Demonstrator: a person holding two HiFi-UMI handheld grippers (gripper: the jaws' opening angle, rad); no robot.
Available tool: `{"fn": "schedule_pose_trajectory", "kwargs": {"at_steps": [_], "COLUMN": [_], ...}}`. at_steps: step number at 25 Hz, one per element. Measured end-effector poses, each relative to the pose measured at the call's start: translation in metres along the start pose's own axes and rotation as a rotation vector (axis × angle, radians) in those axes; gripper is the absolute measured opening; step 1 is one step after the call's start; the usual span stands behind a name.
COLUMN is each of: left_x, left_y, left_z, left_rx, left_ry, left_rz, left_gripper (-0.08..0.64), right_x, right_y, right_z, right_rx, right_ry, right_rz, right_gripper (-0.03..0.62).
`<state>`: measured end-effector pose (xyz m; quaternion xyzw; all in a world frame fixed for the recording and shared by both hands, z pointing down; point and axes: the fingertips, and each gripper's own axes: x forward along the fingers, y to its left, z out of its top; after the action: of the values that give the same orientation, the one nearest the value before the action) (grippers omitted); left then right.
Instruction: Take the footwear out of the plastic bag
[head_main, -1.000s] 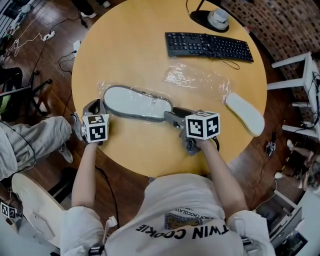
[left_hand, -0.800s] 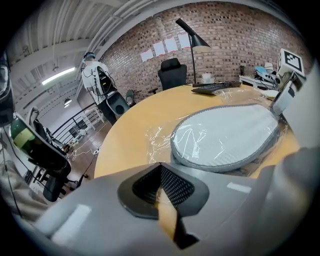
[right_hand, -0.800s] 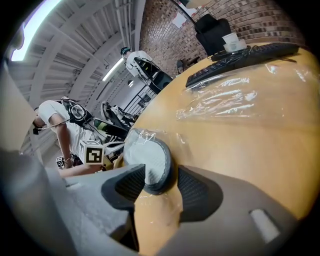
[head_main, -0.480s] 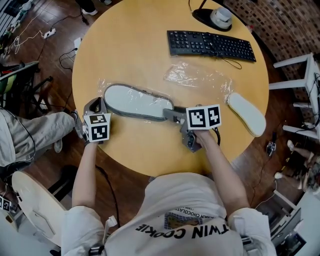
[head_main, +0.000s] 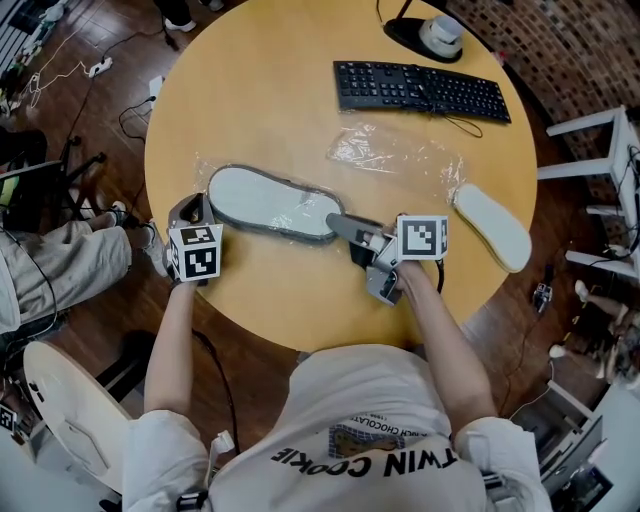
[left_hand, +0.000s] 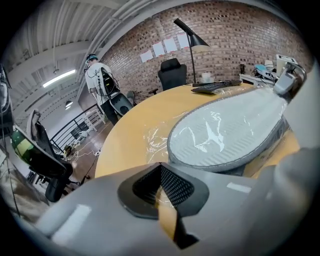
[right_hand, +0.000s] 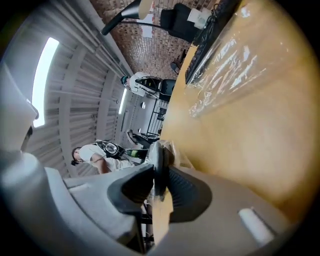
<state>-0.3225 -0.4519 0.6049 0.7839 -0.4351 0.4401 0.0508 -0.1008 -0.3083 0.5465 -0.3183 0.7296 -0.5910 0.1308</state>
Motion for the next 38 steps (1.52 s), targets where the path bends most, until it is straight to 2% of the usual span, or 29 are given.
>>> {"fn": "schedule_pose_trajectory", "kwargs": {"at_steps": [3, 5, 16, 22, 32, 38], "left_x": [0.001, 0.001, 0.000, 0.001, -0.001, -0.005], "left_y": [0.000, 0.000, 0.001, -0.001, -0.002, -0.002], "left_z": [0.001, 0.001, 0.000, -0.002, 0.000, 0.001], "left_rx": [-0.005, -0.003, -0.014, -0.049, -0.050, -0.054], "left_ry": [0.000, -0.002, -0.001, 0.009, 0.007, 0.044], "left_rz": [0.001, 0.001, 0.015, 0.024, 0.052, 0.058], "left_gripper": [0.003, 0.003, 0.003, 0.003, 0.003, 0.006], "right_x": [-0.001, -0.004, -0.037, -0.066, -0.123, -0.127], "right_y": [-0.016, -0.019, -0.013, -0.021, -0.032, -0.023], "right_z": [-0.011, -0.012, -0.010, -0.015, -0.032, -0.034], "right_rx": [0.029, 0.030, 0.001, 0.007, 0.050, 0.020], "right_ry": [0.022, 0.019, -0.031, -0.051, -0.089, -0.107], "right_rz": [-0.086, -0.111, -0.051, -0.074, -0.107, -0.063], "right_gripper": [0.084, 0.080, 0.072, 0.072, 0.072, 0.072]}}
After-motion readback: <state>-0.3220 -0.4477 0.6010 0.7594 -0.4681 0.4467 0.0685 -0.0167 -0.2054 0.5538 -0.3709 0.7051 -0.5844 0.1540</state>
